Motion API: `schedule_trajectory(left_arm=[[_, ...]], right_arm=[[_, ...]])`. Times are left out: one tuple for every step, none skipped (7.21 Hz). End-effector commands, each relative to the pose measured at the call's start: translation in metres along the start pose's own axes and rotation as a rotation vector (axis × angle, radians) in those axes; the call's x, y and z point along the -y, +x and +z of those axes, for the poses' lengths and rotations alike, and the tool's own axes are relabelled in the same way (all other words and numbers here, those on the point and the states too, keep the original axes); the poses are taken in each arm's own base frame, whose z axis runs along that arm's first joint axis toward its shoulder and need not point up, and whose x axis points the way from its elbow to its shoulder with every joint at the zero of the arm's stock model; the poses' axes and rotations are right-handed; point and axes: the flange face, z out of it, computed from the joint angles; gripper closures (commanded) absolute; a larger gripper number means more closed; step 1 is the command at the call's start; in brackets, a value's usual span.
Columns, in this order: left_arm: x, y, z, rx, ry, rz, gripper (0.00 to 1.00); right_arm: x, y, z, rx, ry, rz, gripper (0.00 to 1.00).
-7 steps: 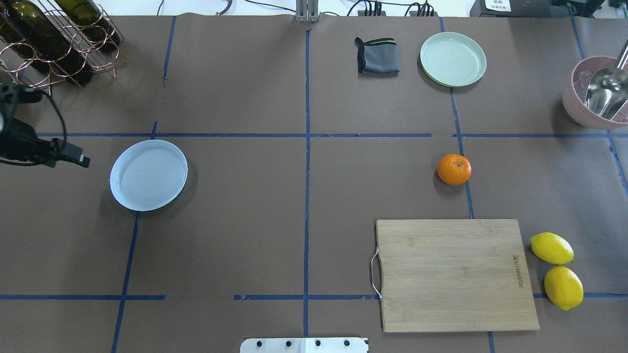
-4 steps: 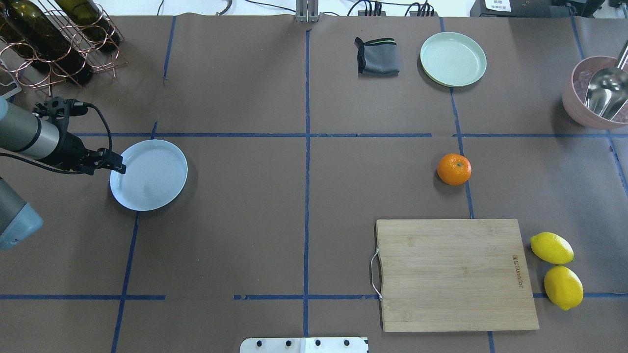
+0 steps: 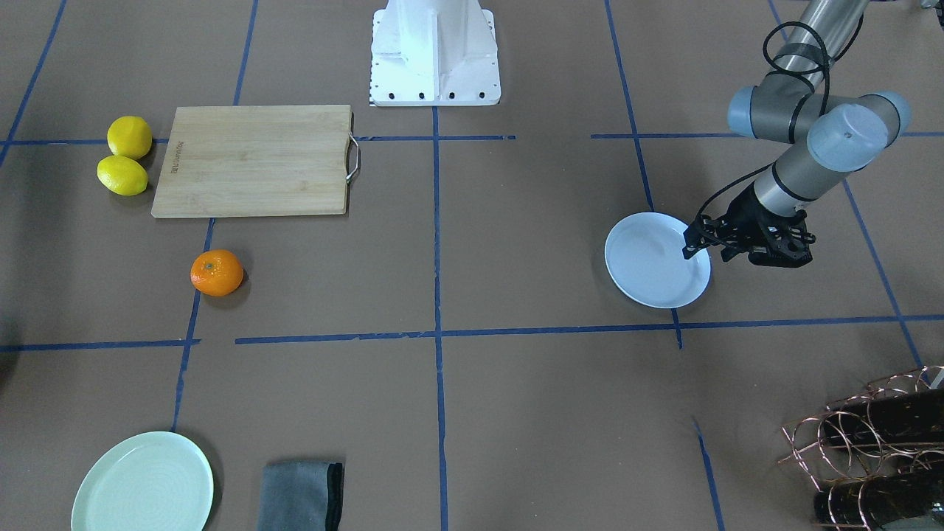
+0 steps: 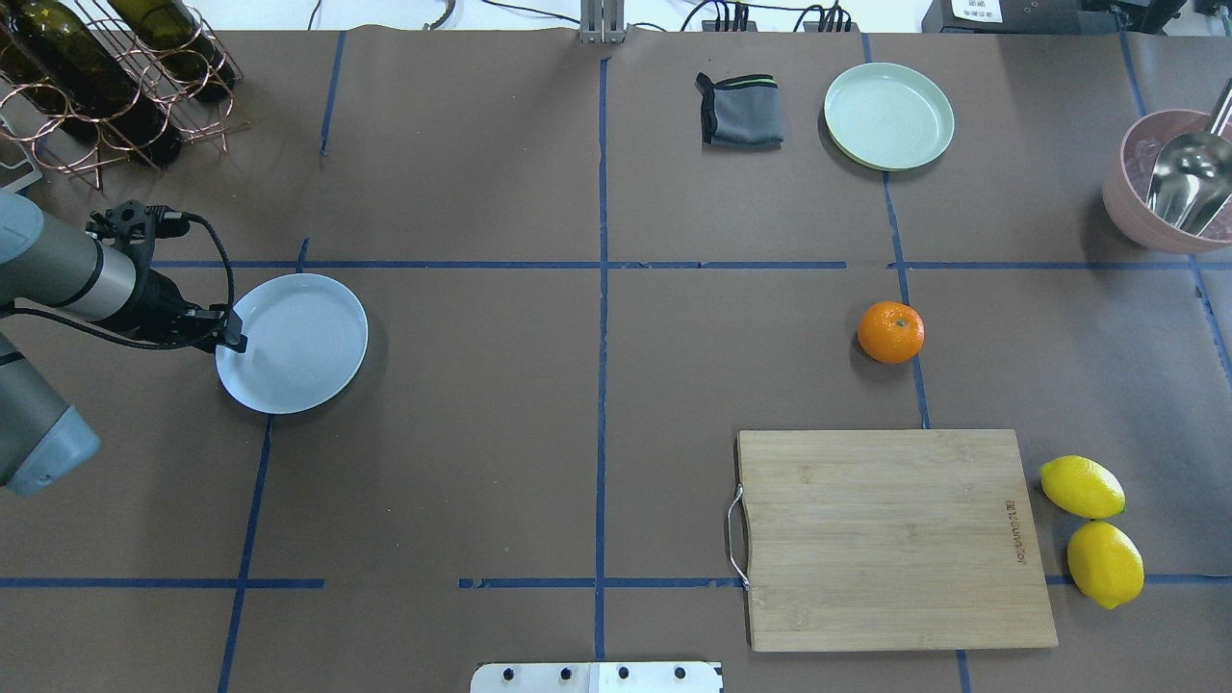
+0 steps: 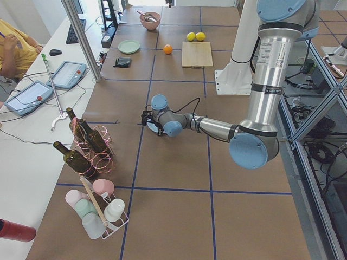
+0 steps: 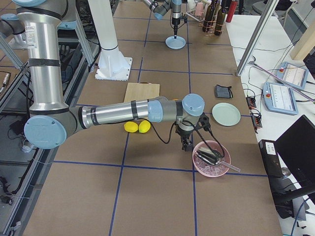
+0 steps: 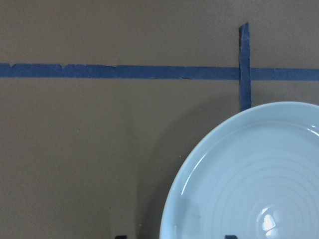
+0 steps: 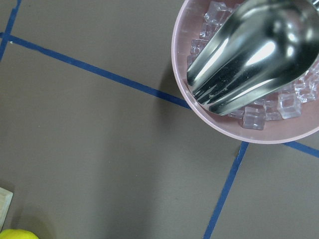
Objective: Pick orange to plate
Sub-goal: 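Reach the left gripper to the rim of the light blue plate and grip it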
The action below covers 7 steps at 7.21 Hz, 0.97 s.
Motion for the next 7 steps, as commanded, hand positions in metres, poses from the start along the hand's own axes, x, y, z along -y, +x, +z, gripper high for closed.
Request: schedule_trajectory(left_arm=[[0.0, 0.0, 0.001, 0.0, -0.003, 0.001, 0.91], [0.002, 0.003, 0.002, -0.002, -0.003, 0.004, 1.0], [0.002, 0.016, -0.008, -0.028, 0.009, 0.012, 1.0], [0.002, 0.052, -0.035, -0.089, 0.041, 0.015, 1.0], [0.028, 0.119, -0.058, -0.169, 0.078, -0.052, 1.0], [0.039, 0.195, -0.054, -0.238, 0.054, -0.127, 1.0], [0.023, 0.258, -0.031, -0.272, -0.004, -0.159, 1.0]], right_arm=[[0.0, -0.001, 0.001, 0.001, -0.002, -0.001, 0.0], [0.001, -0.002, 0.0, 0.0, 0.0, -0.004, 0.0], [0.001, -0.002, -0.001, 0.0, 0.002, -0.005, 0.0], [0.003, -0.006, -0.005, -0.001, 0.01, -0.012, 0.0], [0.005, -0.012, -0.01, -0.002, 0.021, -0.029, 0.0], [0.008, -0.018, -0.016, -0.008, 0.056, -0.061, 0.0], [0.005, -0.018, -0.011, 0.011, 0.068, -0.078, 0.0]])
